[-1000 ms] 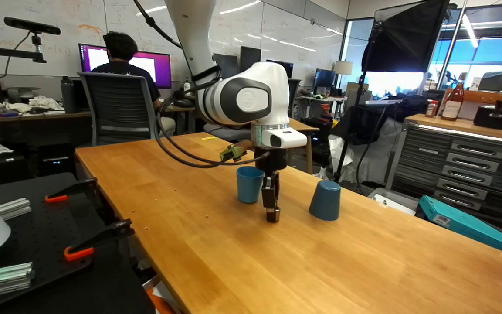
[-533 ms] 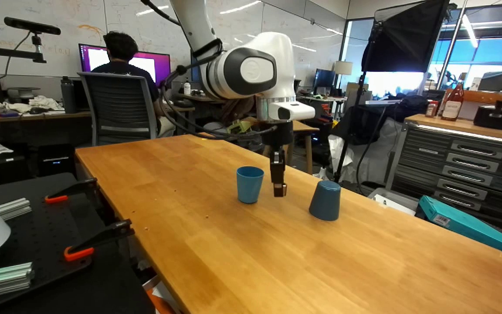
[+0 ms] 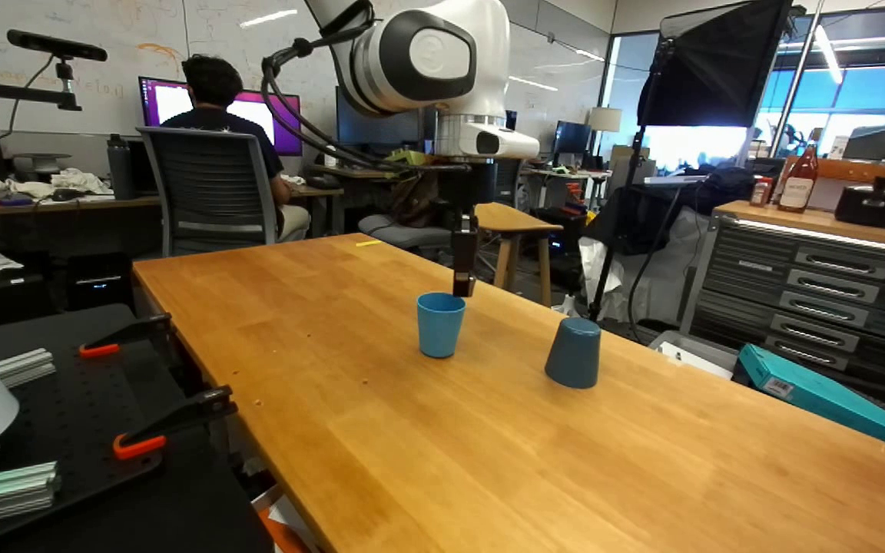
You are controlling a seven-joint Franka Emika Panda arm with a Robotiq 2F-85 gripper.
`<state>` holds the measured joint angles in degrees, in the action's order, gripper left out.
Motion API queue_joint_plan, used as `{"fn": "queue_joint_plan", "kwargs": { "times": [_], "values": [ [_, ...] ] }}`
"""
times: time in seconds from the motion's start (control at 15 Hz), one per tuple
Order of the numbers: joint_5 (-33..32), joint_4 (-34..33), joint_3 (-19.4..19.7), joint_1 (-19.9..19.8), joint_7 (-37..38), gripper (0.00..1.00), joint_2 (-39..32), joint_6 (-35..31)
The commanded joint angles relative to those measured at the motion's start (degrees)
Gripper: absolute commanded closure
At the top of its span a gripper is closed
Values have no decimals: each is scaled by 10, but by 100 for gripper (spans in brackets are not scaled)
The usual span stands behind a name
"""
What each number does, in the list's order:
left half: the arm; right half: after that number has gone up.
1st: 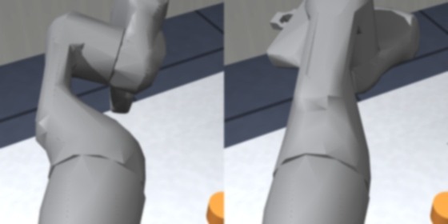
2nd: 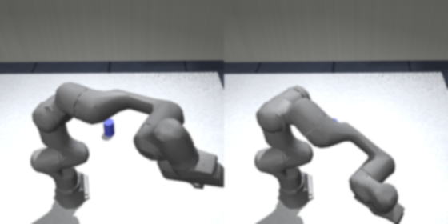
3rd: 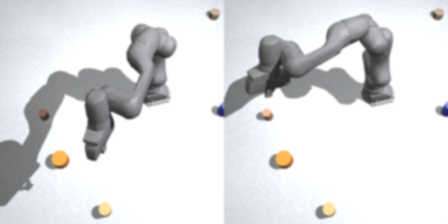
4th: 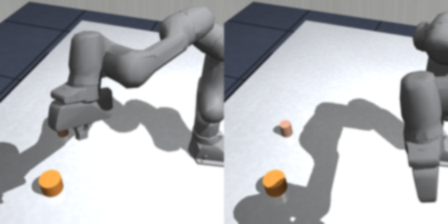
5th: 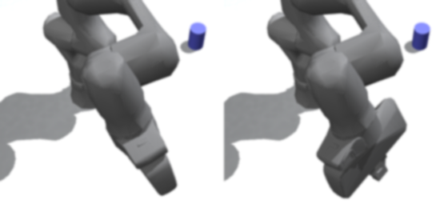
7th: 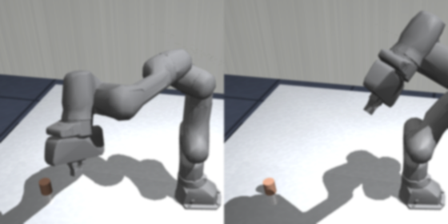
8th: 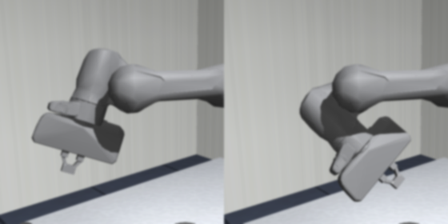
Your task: Pick the silver object from the table and put it in the blue cup
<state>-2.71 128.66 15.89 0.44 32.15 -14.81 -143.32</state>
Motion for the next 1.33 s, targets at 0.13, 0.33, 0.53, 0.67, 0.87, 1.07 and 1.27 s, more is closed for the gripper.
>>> {"fn": "queue_joint_plan", "kwargs": {
  "times": [0.13, 0.33, 0.53, 0.67, 0.87, 1.07, 1.27],
  "values": [
    [44, 16, -48, -15, -35, 88, 23, 21],
    [39, 0, -50, -13, -21, 88, -1, 11],
    [37, -19, -45, -17, -19, 88, -23, 8],
    [34, -25, -44, -18, -17, 88, -37, -3],
    [36, -35, -46, -14, -13, 88, -59, -18],
    [42, -42, -52, -7, -12, 88, -72, -23],
    [38, -42, -53, -3, -11, 88, -73, -23]
  ]
}}
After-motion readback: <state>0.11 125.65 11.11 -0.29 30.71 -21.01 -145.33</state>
